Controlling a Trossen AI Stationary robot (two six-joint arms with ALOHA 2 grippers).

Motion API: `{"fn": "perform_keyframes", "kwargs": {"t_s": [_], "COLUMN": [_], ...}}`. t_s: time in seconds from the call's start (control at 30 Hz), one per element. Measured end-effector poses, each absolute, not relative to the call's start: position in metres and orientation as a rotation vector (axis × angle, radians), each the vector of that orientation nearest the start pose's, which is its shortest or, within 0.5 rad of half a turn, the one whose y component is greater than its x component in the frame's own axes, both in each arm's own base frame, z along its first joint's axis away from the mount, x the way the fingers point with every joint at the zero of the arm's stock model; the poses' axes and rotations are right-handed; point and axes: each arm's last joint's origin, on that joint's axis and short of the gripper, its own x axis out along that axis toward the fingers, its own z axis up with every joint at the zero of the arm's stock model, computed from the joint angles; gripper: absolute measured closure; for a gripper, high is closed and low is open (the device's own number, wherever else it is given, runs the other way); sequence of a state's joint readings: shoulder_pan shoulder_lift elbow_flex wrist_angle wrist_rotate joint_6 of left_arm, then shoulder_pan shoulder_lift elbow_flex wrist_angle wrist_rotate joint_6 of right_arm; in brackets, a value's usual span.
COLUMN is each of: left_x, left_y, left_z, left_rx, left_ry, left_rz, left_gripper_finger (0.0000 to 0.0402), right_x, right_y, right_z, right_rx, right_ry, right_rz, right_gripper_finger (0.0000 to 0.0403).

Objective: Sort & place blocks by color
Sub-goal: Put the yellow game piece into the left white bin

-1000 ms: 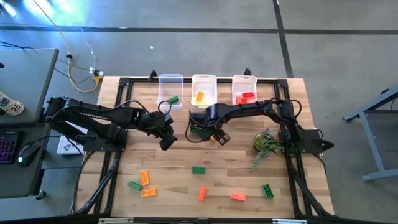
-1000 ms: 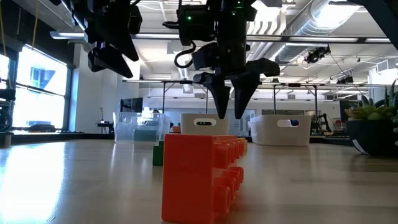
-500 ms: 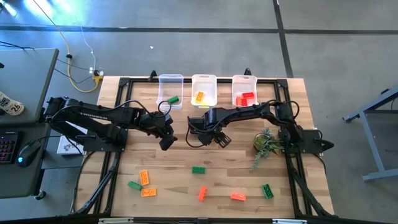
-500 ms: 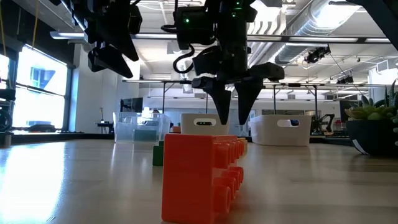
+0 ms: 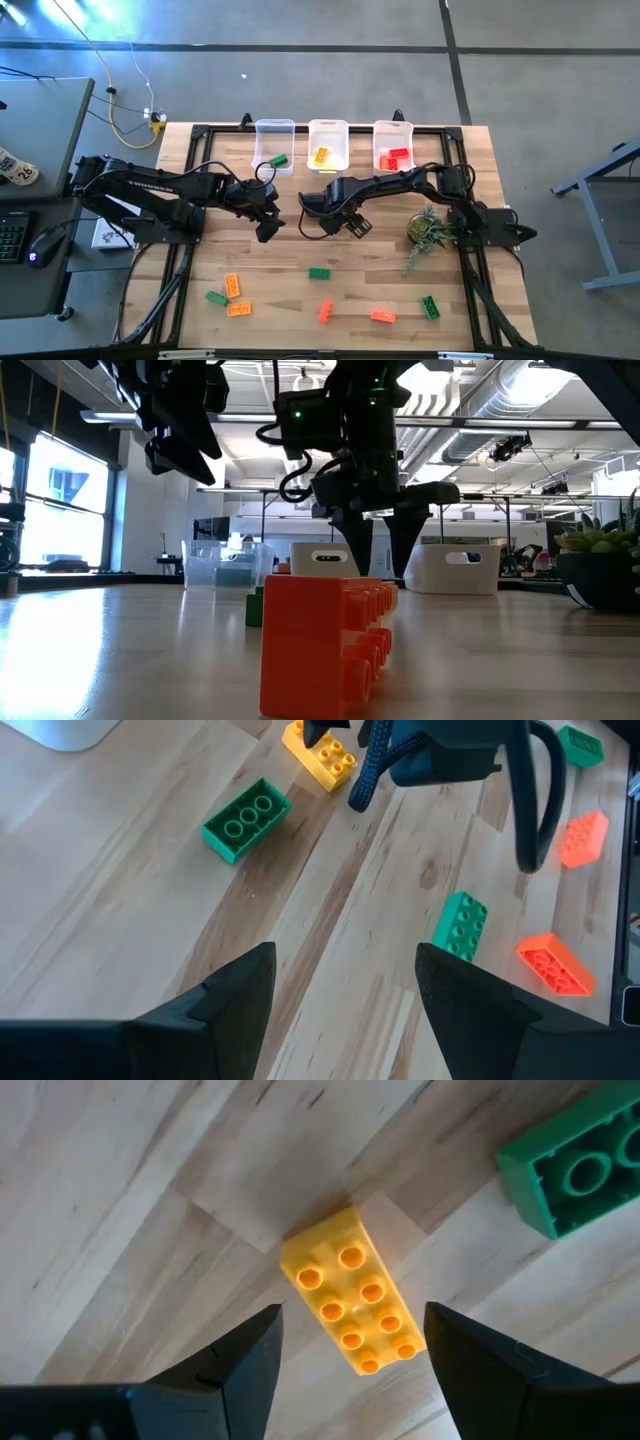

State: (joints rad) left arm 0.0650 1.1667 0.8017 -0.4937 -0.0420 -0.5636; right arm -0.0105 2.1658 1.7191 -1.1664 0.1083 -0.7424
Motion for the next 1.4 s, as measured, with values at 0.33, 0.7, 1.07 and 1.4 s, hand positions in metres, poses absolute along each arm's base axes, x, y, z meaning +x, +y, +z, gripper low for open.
{"fn": "perform_keyframes", "kwargs": {"t_s": [0.33,0.7,1.07,1.4], "left_x": [0.229,0.229,0.229,0.228], "left_y": [0.016,0.016,0.016,0.017], "left_z": [0.242,0.241,0.241,0.241], "left_rx": [-0.495,-0.493,-0.493,-0.467], "left_ry": [0.812,0.815,0.815,0.823], "left_rz": [0.326,0.329,0.329,0.332], "left_gripper_finger": [0.0172,0.0172,0.0172,0.0172], "right_x": [0.413,0.417,0.417,0.41], "right_y": [-0.011,-0.012,-0.011,-0.012], "right_z": [0.16,0.141,0.14,0.163], "right_rx": [-0.624,-0.601,-0.438,-0.276], "right_ry": [1.602,1.652,1.675,1.671], "right_rz": [0.514,0.445,0.324,0.149], "right_gripper_finger": [0.0169,0.0191,0.0291,0.0292]}}
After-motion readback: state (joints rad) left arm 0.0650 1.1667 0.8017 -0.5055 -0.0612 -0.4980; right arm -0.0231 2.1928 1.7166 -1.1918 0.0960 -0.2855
